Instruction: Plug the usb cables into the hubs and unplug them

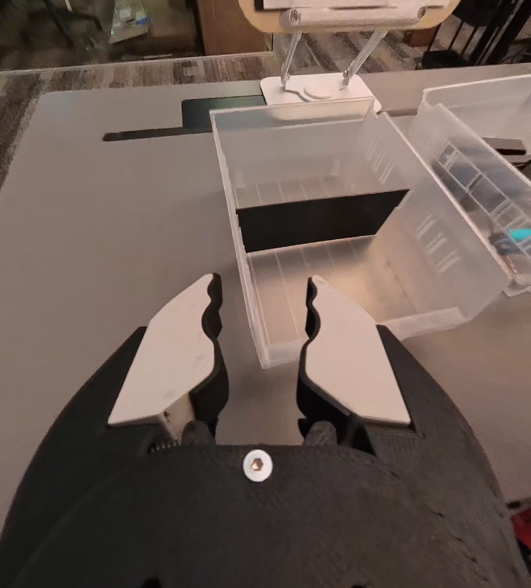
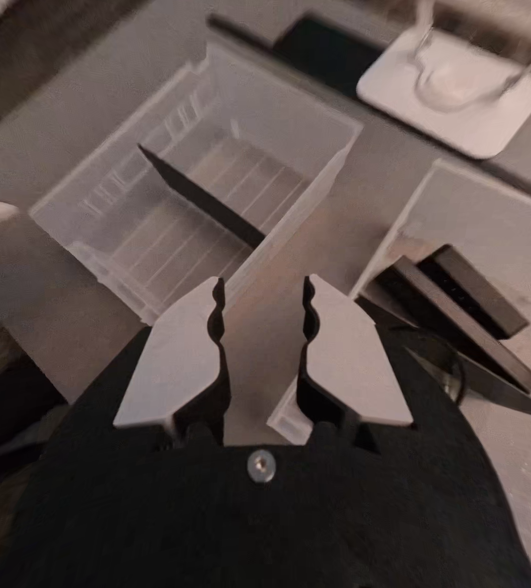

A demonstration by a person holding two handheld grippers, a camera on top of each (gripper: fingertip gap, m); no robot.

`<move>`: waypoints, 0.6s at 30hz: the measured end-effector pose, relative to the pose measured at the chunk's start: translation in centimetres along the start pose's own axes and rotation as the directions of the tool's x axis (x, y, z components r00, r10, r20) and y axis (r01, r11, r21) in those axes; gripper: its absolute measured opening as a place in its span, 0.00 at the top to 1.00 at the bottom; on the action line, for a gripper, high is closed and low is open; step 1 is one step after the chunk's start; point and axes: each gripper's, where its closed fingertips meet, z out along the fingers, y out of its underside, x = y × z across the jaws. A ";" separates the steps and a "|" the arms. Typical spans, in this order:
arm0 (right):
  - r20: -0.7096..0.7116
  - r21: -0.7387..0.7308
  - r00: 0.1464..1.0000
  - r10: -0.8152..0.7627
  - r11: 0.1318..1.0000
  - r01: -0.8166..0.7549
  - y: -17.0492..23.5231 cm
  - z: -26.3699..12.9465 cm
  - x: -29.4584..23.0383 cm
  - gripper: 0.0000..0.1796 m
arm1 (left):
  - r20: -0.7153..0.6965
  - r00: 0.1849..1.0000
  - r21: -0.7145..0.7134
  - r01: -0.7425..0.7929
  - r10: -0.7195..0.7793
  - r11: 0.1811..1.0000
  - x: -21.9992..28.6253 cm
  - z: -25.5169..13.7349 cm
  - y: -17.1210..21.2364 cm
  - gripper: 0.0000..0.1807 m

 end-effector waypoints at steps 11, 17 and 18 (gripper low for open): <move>-0.100 -0.537 0.961 0.256 0.799 -0.269 5.6 11.6 -1.3 0.73 | 0.004 1.000 0.086 -0.016 0.016 0.996 -0.6 -7.2 0.0 0.70; -0.063 -0.676 0.960 0.274 0.696 -0.243 7.1 13.3 -2.2 0.96 | 0.003 0.998 0.125 -0.067 0.068 0.990 0.5 -10.2 -1.1 0.71; -0.045 -0.681 0.965 0.257 0.699 -0.218 6.8 13.4 -2.3 0.97 | -0.010 0.997 0.138 -0.072 0.074 0.988 1.0 -11.0 -1.5 0.70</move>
